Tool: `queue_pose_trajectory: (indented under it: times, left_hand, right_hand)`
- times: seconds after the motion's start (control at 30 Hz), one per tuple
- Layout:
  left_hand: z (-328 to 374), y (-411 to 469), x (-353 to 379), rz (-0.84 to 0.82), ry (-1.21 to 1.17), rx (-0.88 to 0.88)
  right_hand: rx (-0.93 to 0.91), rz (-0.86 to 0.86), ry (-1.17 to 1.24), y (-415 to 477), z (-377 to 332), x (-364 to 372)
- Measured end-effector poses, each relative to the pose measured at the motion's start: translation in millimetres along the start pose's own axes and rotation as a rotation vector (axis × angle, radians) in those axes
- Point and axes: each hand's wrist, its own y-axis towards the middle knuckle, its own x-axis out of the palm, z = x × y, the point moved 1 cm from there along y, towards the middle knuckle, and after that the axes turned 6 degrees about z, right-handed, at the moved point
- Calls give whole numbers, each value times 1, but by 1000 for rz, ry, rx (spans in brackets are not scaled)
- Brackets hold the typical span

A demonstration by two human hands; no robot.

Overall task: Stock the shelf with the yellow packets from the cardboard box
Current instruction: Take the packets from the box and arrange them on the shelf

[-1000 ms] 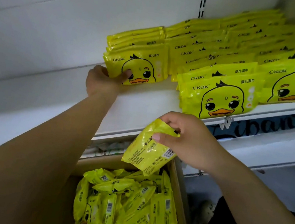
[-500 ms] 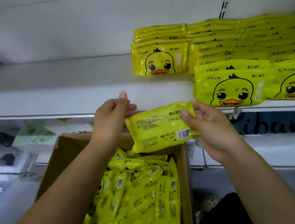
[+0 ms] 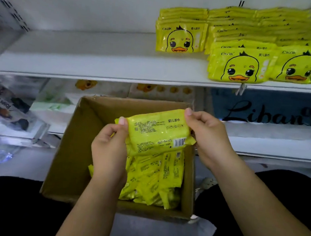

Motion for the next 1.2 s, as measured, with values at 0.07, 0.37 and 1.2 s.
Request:
queue_pose_trajectory:
  times: [0.07, 0.37, 1.2]
  left_hand:
    - [2, -3, -9, -9, -4, -15]
    - [20, -22, -23, -100, -228, -110]
    - [15, -28, -30, -202, 339, 69]
  right_hand:
    - [-12, -10, 38, -11, -1, -3]
    - [55, -97, 151, -43, -24, -4]
    - [-202, 31, -195, -46, -26, -12]
